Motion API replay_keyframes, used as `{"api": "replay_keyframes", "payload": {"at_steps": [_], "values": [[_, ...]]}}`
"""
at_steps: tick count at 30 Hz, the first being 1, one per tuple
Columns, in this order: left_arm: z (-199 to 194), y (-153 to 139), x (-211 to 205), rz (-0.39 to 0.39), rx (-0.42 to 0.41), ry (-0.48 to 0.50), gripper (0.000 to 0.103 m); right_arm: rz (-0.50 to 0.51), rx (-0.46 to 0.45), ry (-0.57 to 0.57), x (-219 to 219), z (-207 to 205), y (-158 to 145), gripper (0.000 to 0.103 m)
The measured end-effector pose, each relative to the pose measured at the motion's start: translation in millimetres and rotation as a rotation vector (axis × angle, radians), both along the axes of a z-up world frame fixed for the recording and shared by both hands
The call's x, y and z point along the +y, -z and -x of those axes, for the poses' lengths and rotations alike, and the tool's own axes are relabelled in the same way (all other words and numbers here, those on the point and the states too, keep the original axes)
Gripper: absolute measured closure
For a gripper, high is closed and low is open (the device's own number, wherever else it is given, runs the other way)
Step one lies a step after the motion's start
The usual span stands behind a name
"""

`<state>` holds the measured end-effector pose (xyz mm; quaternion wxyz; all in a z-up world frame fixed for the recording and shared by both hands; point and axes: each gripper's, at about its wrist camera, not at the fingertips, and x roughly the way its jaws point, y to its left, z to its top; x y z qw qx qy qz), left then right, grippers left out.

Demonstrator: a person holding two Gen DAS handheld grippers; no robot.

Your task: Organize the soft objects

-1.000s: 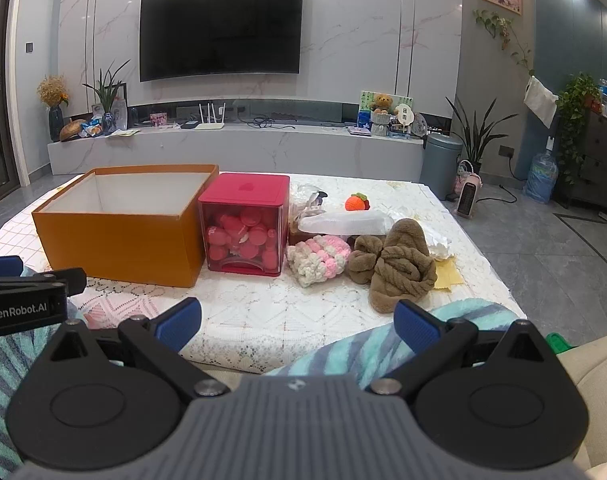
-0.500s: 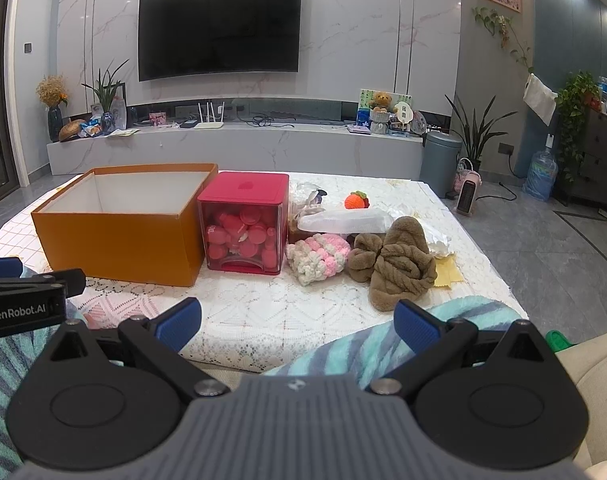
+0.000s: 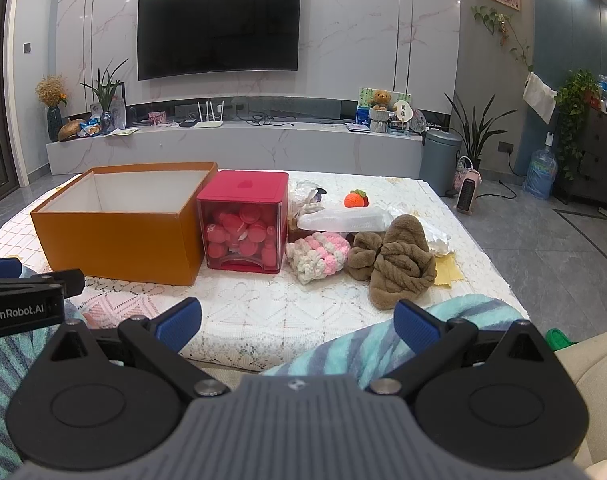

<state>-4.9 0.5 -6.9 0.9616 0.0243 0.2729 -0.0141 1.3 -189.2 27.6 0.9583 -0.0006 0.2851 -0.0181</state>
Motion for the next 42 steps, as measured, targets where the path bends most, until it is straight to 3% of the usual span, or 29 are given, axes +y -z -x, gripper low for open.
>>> {"api": "replay_keyframes", "payload": {"at_steps": [9,13,18,24,30,42], "values": [[0.7,4.3,-4.0,0.008,0.006,0.017,0.012,-0.026,0.017,-0.005,-2.1,-1.6,2.1,0.003],[-0.2,5.2,-3.4,0.052,0.025,0.031,0.02,-0.066,0.023,-0.016,-6.1,-2.1,4.2,0.003],[-1.3,2.7,-3.3,0.097,0.024,0.075,0.02,-0.094,0.022,-0.017,-13.2,-4.2,7.0,0.003],[-9.9,1.1,-10.6,0.148,0.038,0.179,0.029,-0.041,0.025,-0.027,-17.9,-12.4,10.1,0.004],[-26.9,-0.7,-23.7,0.133,0.032,0.24,0.033,-0.039,0.054,-0.021,-35.3,-30.5,14.2,0.011],[-86.2,10.5,-78.5,0.015,0.054,0.396,0.033,-0.027,0.174,0.013,-86.1,-101.5,26.8,0.009]]}}
